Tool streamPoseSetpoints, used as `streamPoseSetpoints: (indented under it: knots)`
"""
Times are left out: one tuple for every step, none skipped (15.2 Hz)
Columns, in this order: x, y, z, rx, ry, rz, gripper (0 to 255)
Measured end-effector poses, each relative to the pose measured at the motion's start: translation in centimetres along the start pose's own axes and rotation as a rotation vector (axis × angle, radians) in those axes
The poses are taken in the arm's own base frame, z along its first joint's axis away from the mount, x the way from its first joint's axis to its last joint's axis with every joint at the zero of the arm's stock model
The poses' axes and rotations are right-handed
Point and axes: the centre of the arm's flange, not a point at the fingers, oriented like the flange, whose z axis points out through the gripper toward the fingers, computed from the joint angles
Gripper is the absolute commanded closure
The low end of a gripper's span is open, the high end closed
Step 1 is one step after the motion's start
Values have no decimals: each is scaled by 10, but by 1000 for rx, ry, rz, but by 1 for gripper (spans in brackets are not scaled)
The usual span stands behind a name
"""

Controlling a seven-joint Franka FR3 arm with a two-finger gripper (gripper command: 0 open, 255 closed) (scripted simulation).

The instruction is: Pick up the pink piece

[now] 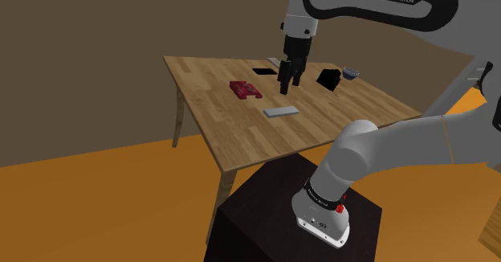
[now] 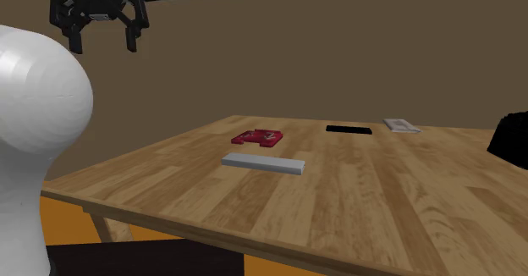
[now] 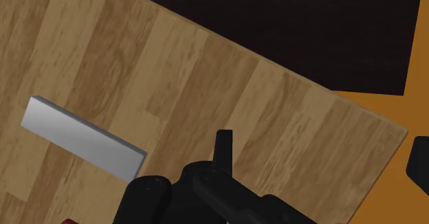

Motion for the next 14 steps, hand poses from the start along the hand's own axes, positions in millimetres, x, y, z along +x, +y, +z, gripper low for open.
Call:
streamPoseSetpoints:
  knots:
    - [0, 0, 0, 0, 0, 0, 0]
    - [4, 4, 2, 1, 3, 2, 0]
    - [8, 11, 7, 1, 7, 6, 0]
    - [15, 20, 13, 3, 12, 9, 0]
    - [22, 26, 18, 4, 19, 14, 0]
    - [27, 35, 25, 5, 25, 18, 0]
    - [39, 42, 27, 6, 32, 23, 0]
    - [43, 51, 32, 7, 39, 27, 0]
    - [50, 60, 41, 8, 44, 32, 0]
    - [59, 68, 47, 9, 52, 36, 0]
    - [67, 75, 53, 10, 58, 41, 0]
    - [76, 85, 58, 11, 66, 45, 0]
    - [81, 96, 63, 11, 73, 49, 0]
    - [87, 105, 67, 12, 80, 54, 0]
